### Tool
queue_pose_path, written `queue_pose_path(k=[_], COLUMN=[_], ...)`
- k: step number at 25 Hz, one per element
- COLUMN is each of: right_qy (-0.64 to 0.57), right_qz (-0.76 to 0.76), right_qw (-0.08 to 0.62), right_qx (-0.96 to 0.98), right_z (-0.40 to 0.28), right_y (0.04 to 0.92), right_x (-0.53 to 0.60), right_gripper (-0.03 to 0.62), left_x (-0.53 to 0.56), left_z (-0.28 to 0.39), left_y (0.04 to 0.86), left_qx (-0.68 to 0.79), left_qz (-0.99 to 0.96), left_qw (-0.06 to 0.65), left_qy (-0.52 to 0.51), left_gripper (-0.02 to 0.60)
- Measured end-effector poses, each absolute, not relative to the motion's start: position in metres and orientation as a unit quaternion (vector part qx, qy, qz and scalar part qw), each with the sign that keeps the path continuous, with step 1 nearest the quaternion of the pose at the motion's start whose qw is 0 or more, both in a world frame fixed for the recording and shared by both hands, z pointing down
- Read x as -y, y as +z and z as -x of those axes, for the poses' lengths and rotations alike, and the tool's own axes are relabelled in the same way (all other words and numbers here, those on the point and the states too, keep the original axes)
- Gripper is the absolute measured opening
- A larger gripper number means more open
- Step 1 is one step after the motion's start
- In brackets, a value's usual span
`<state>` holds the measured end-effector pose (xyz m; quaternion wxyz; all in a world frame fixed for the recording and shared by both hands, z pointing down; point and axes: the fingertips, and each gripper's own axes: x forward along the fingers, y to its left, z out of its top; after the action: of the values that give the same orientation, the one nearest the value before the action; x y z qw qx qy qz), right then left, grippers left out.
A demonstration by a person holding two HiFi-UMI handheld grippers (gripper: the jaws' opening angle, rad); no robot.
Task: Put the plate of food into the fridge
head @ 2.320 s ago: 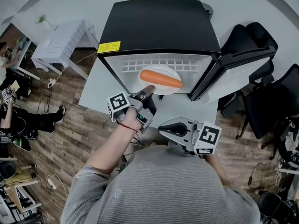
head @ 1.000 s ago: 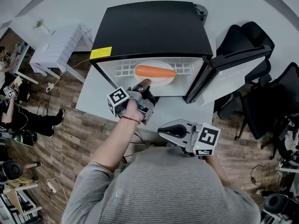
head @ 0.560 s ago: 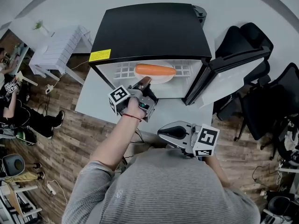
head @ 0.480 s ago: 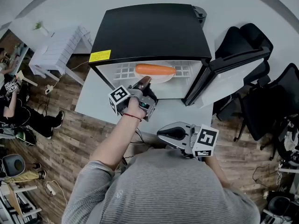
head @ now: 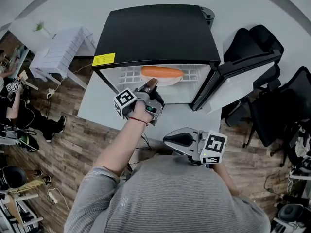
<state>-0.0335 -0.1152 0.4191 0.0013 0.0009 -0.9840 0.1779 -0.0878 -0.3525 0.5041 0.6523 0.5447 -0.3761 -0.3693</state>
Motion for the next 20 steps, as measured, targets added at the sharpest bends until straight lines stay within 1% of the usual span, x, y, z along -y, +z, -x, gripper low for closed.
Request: queue_pose_path(k=[7,13,16,20], right_qy=[0.178,0.175,0.175,0.176], right_qz=[0.001,-0.008,-0.01,-0.009], right_qw=[0.001,0.002,0.003,0.004], right_qx=[0.984,0.985,0.984,0.984], right_z=[0.035,0.034,0.033,0.033], right_y=[0.418,0.42,0.422,0.422], right_x=[0.117,0.12,0.12,0.119], right_gripper=[0.017,0.017,0.017,0.017], left_x=[0.352,0.35,0.348,0.34], left_z=[0.087,0.088,0.088,0.09], left_y=[0.499,0.495,0.498,0.497], left_qx=[0.373,0.364,0.364,0.364], left_qz=[-0.573,-0.592,-0.597,-0.621], left_qw=[0.633,0.614,0.612,0.595], left_qy=[-0.363,-0.373,-0.37,-0.358], left_gripper=[0.055,0.102,0.148,0.163])
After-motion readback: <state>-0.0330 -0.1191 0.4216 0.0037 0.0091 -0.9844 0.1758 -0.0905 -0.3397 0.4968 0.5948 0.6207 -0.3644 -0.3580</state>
